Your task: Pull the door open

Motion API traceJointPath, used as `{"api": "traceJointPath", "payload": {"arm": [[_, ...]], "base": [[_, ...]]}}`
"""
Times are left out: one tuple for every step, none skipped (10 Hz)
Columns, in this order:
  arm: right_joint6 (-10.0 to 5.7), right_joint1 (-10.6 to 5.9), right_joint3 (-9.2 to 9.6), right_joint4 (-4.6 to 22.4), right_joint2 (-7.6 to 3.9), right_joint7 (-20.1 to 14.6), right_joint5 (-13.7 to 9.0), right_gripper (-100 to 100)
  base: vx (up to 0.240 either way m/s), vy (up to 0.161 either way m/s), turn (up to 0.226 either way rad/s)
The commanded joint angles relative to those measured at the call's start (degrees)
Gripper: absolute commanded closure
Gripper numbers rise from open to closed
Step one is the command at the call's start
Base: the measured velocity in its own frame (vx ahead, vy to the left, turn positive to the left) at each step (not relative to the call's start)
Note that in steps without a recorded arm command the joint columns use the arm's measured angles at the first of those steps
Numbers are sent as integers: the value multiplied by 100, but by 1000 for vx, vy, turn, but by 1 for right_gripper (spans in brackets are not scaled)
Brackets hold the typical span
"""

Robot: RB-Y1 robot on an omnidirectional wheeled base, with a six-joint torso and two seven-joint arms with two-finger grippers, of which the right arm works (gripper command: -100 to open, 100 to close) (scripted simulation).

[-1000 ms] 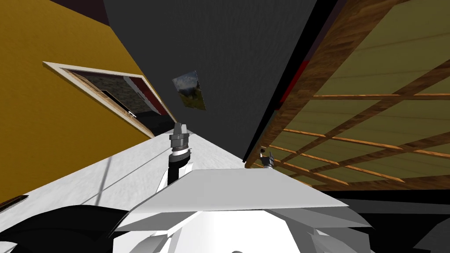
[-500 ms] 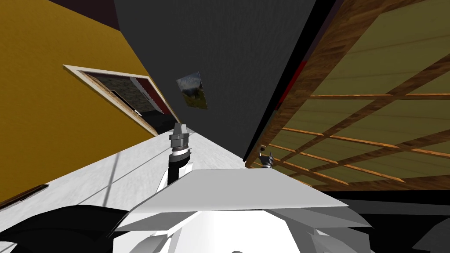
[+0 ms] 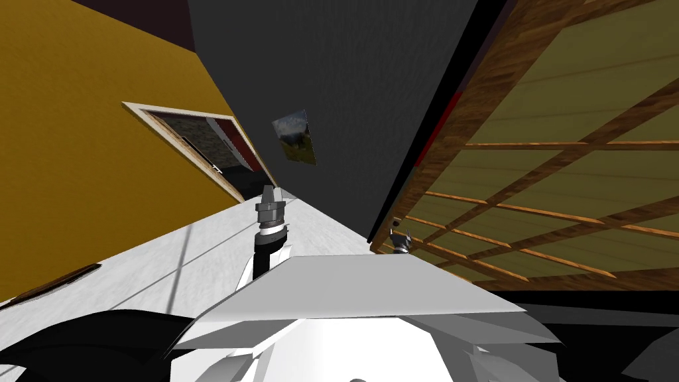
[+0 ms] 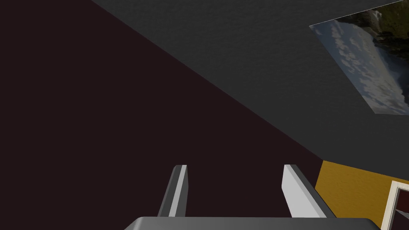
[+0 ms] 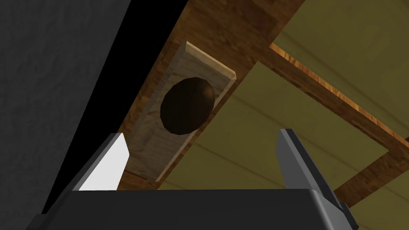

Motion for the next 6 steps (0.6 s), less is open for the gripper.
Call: {"api": "traceJointPath", "payload": {"arm": [[20, -26, -2, 6, 24, -221, -44, -100], [54, -55, -5, -7, 59, -422, -116, -100], [54, -55, -5, -7, 59, -460, -116, -100], [88, -83, -8, -20, 94, -688, -185, -100], [120, -110, -11, -32, 127, -838, -252, -100], [120, -110, -11, -32, 127, -934, -252, -100]], "base": [[-56, -1, 31], [-64, 0, 55], [-49, 1, 33], [-53, -1, 61], [-86, -9, 96], [-64, -2, 28]]}}
